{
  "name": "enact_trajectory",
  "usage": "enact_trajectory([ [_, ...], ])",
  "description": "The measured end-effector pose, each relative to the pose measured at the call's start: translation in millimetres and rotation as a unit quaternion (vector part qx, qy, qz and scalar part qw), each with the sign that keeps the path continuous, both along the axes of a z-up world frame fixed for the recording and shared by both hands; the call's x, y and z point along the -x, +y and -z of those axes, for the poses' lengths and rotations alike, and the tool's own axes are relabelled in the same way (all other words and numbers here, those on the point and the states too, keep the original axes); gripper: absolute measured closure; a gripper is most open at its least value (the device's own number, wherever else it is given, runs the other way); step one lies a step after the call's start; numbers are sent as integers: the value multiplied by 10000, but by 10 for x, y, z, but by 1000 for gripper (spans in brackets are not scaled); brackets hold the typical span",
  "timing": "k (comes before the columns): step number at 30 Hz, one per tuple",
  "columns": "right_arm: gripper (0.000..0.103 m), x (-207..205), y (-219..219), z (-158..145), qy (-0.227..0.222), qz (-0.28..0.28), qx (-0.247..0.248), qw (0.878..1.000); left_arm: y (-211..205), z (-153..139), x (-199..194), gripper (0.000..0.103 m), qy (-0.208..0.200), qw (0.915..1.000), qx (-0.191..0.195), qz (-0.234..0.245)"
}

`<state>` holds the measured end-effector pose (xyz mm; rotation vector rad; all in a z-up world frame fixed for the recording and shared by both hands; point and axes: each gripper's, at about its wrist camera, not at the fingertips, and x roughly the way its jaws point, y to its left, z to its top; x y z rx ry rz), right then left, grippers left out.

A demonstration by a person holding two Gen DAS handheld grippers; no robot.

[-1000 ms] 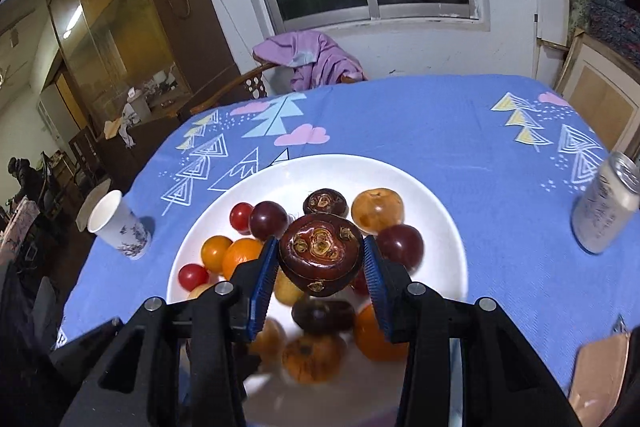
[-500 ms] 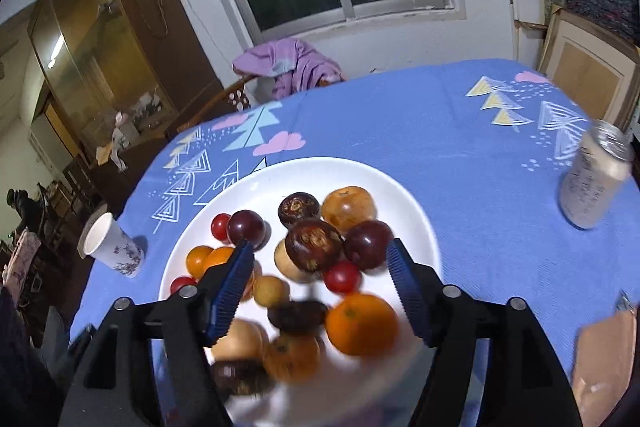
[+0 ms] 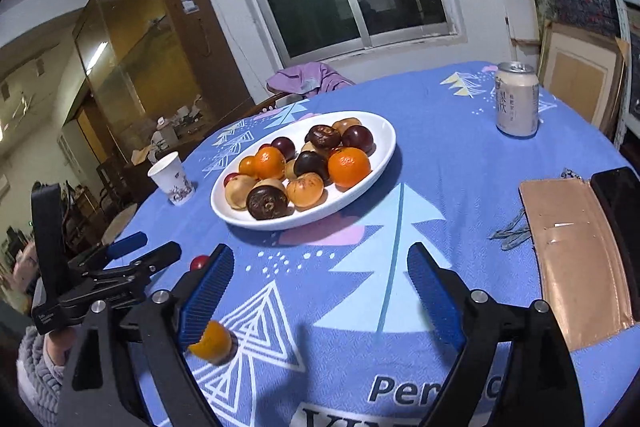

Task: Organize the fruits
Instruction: 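Move both open grippers back toward the last loose fruits, then grasp the last red cherry tomato with the left gripper while the right grasps an orange fruit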

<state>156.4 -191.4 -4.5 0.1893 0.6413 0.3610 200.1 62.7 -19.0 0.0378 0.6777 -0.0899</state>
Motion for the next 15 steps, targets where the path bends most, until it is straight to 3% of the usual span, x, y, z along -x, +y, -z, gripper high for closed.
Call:
enact_trajectory([
  [4,13,99,111,68,109,-220,107,9996,-117,65,32,12,-61,9994,-314,109],
  [15,14,185,530,219,544,-1085,647,9905,-170,204,-115,12,420,9984,-230,313],
])
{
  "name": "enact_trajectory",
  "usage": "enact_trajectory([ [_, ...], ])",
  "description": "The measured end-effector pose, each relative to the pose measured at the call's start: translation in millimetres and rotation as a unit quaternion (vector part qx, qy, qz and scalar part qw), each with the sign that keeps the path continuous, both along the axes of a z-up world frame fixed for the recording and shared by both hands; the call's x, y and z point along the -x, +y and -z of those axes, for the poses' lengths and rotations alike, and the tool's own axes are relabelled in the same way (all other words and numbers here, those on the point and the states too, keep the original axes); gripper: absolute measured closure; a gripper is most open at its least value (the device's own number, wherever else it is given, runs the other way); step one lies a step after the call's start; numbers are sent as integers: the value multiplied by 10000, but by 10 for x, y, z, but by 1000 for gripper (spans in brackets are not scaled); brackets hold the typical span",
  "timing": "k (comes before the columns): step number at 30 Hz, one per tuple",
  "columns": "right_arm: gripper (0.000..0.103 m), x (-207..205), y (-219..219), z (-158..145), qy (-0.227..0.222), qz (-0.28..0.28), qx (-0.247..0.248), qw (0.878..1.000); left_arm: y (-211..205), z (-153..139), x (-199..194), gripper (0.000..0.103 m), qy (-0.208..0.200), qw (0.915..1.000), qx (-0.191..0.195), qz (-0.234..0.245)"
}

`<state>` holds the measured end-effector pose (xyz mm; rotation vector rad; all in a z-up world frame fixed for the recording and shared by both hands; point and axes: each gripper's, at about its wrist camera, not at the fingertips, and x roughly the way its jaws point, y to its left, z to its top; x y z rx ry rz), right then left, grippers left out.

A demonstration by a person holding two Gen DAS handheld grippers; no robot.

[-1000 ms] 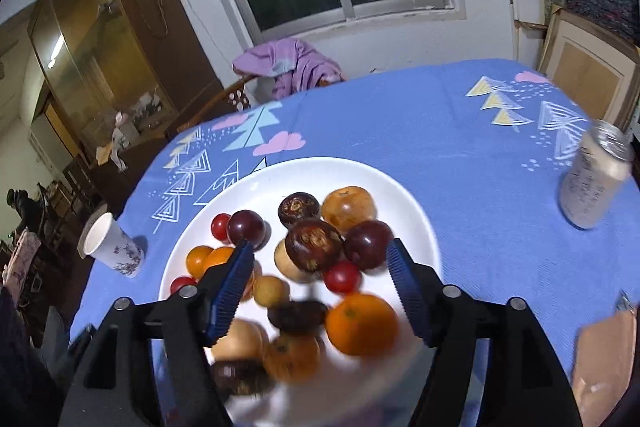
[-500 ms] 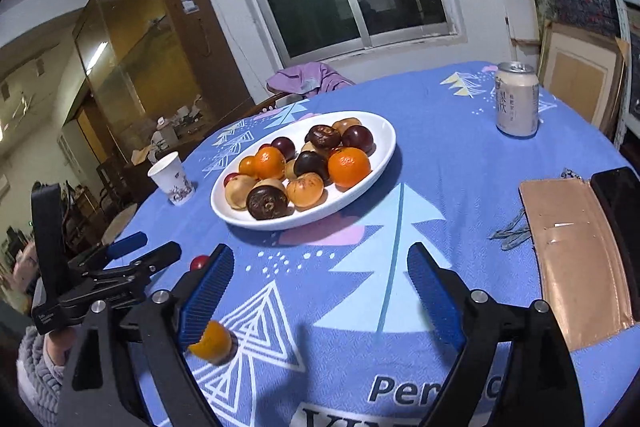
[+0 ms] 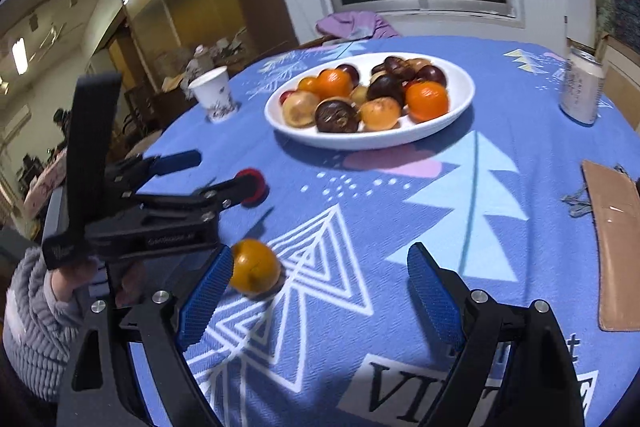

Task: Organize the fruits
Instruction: 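Grasp the last red cherry tomato with the left gripper while the right grasps an orange fruit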

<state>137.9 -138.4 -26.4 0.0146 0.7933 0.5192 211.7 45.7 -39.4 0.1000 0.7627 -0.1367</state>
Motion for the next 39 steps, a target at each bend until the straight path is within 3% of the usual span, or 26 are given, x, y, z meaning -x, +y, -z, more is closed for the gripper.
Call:
enact_trajectory([
  [2,14,37,57,16,-12,-124,102,9999,7,18,-23,17,88,9999,101,50],
  [4,13,50,82,33,-8,-143,167,9998,15,50,-64,36,229,9995,208,106],
  [7,13,48,70,42,43,-89,138,9999,47,99,-128,50,449,9980,416,132],
  [11,13,35,58,34,51,-87,107,9999,3,88,-110,52,385,9982,416,195],
  [18,13,54,118,35,4,-217,192,9996,-118,87,-100,68,384,9975,364,460],
  [39,13,41,177,70,78,-311,241,9992,-158,87,-71,69,312,9992,-11,265],
])
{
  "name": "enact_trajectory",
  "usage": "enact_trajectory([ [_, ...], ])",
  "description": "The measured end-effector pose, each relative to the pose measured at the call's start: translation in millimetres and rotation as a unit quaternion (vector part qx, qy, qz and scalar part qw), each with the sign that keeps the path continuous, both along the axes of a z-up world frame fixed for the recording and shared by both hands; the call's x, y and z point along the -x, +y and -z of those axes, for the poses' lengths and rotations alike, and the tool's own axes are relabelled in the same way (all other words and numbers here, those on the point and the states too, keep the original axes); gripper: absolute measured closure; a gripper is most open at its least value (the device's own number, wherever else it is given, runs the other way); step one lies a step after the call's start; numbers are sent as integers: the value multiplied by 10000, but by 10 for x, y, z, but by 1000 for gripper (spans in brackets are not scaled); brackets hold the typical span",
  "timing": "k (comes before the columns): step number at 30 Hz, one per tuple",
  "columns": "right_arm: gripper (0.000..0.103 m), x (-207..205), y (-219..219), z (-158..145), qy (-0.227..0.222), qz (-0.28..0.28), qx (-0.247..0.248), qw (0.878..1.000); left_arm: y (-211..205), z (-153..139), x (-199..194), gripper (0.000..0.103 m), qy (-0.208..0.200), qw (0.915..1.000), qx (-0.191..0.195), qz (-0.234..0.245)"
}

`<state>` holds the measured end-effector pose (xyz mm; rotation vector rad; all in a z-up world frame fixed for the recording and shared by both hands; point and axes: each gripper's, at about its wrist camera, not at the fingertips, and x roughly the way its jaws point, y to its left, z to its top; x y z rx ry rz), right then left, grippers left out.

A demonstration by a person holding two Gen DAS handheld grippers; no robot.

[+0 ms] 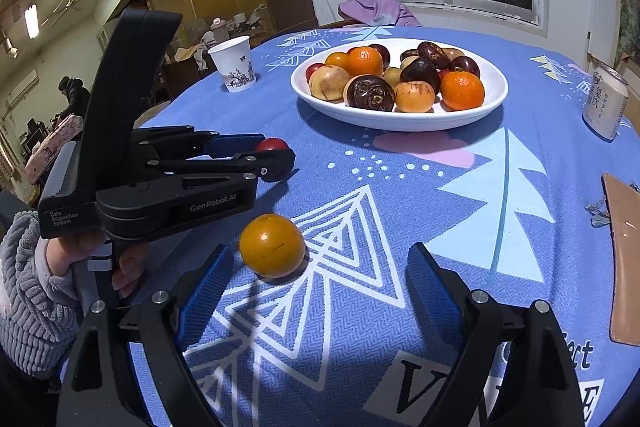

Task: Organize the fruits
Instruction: 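Grasp the last red cherry tomato with the left gripper while the right grasps an orange fruit, then carry both held fruits onto the white plate and open both grippers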

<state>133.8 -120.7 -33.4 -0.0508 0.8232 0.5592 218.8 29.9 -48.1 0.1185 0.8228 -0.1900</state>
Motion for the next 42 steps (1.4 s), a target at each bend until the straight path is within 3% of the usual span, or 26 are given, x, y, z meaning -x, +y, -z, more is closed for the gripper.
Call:
enact_trajectory([
  [8,13,-40,101,44,185,-73,-1,9998,-9,3,-7,69,10,10000,-43,13],
  [16,42,12,354,81,152,-337,411,9985,-8,0,-2,69,25,10000,-50,20],
  [21,57,-26,367,96,280,-356,335,9984,-12,10,-11,69,69,10000,-61,37],
  [22,64,-20,378,94,292,-416,298,9983,-21,17,-14,69,75,9999,-62,40],
  [31,64,15,272,30,208,-386,121,9990,12,11,-6,71,70,9999,104,38],
  [37,64,56,-7,-146,-146,29,-82,9999,19,-136,115,71,-347,9993,112,-52],
  [42,64,-70,-335,-422,-526,579,-251,9966,87,-486,133,71,-786,9963,257,-228],
])
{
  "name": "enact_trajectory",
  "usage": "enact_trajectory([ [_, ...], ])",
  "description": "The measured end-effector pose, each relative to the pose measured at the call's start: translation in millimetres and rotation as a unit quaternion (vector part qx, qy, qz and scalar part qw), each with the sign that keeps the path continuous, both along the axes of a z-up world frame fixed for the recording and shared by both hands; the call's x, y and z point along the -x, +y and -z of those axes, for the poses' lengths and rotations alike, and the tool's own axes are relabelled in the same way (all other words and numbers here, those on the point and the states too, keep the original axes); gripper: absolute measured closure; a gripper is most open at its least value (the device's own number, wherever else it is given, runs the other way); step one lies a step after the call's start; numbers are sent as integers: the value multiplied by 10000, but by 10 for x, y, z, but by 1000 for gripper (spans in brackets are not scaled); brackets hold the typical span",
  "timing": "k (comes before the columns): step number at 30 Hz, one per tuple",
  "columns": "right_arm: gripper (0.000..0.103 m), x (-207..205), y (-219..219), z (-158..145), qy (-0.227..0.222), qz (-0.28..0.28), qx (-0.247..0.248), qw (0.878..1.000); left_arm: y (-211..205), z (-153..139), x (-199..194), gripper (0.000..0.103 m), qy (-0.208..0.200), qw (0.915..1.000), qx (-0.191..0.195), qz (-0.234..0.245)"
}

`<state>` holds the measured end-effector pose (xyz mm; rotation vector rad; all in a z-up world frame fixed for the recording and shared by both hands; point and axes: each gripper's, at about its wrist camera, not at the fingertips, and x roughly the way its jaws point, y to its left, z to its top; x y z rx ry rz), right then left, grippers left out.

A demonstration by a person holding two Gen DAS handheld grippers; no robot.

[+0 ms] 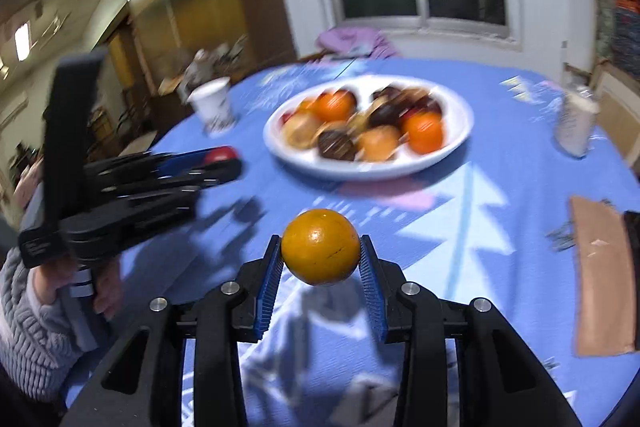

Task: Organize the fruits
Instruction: 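Carry both held fruits onto the white plate and open both grippers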

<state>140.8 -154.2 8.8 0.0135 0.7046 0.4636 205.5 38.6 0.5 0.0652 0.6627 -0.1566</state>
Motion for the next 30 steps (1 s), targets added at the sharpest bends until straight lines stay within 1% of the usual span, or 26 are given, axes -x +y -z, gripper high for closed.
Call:
enact_trajectory([
  [3,64,-228,-136,-268,-200,252,-28,9995,11,-251,-150,71,-139,9999,-4,-63],
  [5,64,-379,-188,-467,-381,397,-58,9985,5,-413,-317,71,-206,9997,10,-100],
  [7,64,-558,-190,-645,-556,501,-69,9972,-19,-518,-478,71,-221,9997,63,-124],
  [10,64,-844,-112,-728,-580,557,-64,9967,-89,-562,-750,71,-148,9997,119,-128],
  [12,64,-1066,15,-655,-469,530,52,9975,-154,-500,-943,71,-36,9999,75,-123],
  [15,64,-1387,219,-409,-283,484,399,9976,-236,-328,-1258,71,168,9997,-12,-154],
  [18,64,-1644,315,-191,-65,507,516,9974,-227,-168,-1475,71,343,9991,26,-252],
  [20,64,-1751,322,-102,21,540,470,9974,-195,-100,-1603,71,415,9986,72,-318],
  [23,64,-1847,361,-33,73,515,455,9976,-158,-35,-1727,71,432,9984,91,-352],
  [27,64,-1894,393,36,116,510,445,9976,-170,24,-1821,71,343,9986,30,-407],
  [29,64,-1919,402,78,118,499,442,9977,-179,54,-1843,67,318,9986,9,-429],
  [30,64,-1920,412,100,127,492,466,9976,-185,73,-1850,62,295,9986,-9,-443],
])
